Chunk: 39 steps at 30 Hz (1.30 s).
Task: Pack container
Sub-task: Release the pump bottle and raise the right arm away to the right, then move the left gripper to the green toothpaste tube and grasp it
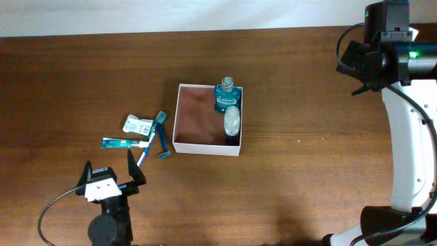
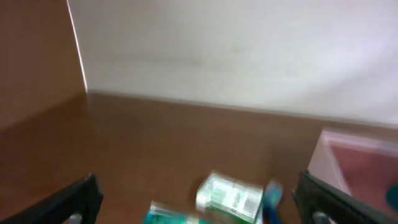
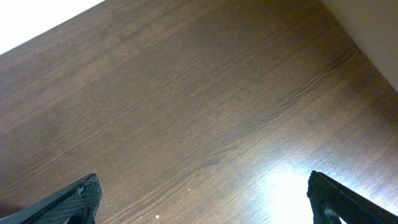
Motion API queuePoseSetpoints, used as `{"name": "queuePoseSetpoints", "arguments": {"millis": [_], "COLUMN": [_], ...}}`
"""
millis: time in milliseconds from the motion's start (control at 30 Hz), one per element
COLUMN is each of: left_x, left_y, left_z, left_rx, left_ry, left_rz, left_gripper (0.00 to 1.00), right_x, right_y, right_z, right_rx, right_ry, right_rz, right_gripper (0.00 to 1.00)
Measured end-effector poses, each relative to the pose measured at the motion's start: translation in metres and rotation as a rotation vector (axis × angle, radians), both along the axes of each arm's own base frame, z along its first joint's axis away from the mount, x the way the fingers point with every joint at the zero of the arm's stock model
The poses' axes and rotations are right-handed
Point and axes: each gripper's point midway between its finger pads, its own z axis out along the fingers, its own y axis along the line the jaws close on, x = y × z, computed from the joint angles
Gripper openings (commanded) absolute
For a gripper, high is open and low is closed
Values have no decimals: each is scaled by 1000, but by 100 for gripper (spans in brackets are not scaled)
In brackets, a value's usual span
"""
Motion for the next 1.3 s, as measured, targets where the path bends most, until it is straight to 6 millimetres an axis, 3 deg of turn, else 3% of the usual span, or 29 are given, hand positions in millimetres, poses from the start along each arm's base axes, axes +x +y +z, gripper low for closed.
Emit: {"name": "queuePoseSetpoints", "arguments": {"millis": [133, 200, 267, 400, 467, 633, 767, 900, 1100, 1233, 1300], "left_x": [-5, -9, -8, 6, 13, 50, 90, 121, 138, 132, 128], "left_y": [-13, -22, -28, -30, -30, -29, -30, -33, -33, -24, -19], "left_z": [55, 70, 71, 43, 43, 91, 106, 76, 27, 1, -12], "left_rx": [10, 22, 27, 11, 2, -14, -25, -42, -183, -359, -434], "left_ry": [-228, -290, -289, -65, 45, 250, 374, 529, 654, 724, 758], "left_rz": [-79, -131, -161, -179, -175, -171, -175, -186, -150, -58, -9], "left_gripper": [99, 100, 99, 99, 99, 99, 99, 99, 98, 89, 73], "right_x": [0, 0, 0, 0, 0, 0, 0, 0, 0, 0, 0], "right_y": [0, 0, 0, 0, 1, 1, 1, 1, 1, 1, 1], "right_z": [0, 0, 0, 0, 0, 0, 0, -1, 0, -1, -1], "right_rx": [0, 0, 1, 1, 3, 5, 7, 7, 7, 7, 7], "right_ry": [0, 1, 0, -1, 0, 0, 0, 1, 0, 0, 0], "right_rz": [0, 1, 0, 0, 1, 3, 4, 4, 4, 4, 5], "right_gripper": [99, 99, 99, 99, 99, 99, 99, 99, 99, 99, 99]}}
